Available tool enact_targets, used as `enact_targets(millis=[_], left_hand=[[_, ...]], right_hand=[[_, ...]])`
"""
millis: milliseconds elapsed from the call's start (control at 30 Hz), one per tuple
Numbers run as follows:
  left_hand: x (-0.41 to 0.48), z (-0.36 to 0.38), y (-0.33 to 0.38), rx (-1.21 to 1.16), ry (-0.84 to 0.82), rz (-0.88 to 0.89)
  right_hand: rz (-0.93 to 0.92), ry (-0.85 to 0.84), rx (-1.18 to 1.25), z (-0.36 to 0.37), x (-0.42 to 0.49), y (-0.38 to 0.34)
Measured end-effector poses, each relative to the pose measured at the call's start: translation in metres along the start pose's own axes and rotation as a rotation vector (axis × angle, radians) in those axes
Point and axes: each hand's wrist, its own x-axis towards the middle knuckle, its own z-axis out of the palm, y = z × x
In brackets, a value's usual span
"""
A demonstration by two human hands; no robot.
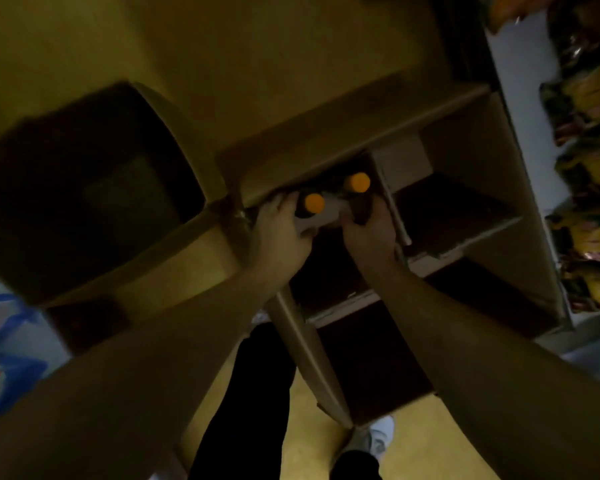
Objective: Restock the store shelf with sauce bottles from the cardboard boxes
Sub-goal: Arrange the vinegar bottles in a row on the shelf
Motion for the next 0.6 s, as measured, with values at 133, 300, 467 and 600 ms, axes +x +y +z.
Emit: enact_targets(millis=[133,300,467,600], left_hand=[[0.021,0.016,-0.007,-0.023,0.067,0.073],[0.026,0.037,-0.009,-0.105,0.223,0.106],[0.027,0.043,0.001,-0.287,0.196,0.031],[0.025,0.046,0.005,-0.341,0.168,-0.005]], right_hand=[[-0.048,0.137,0.203,0.024,0.025,-0.005],[0.017,0.316,0.334,0.048,0.045,-0.015],[0.017,0.455,0.449,0.056,0.047,-0.014],[-0.112,0.422,0.466,0.056,0.035,-0.004]])
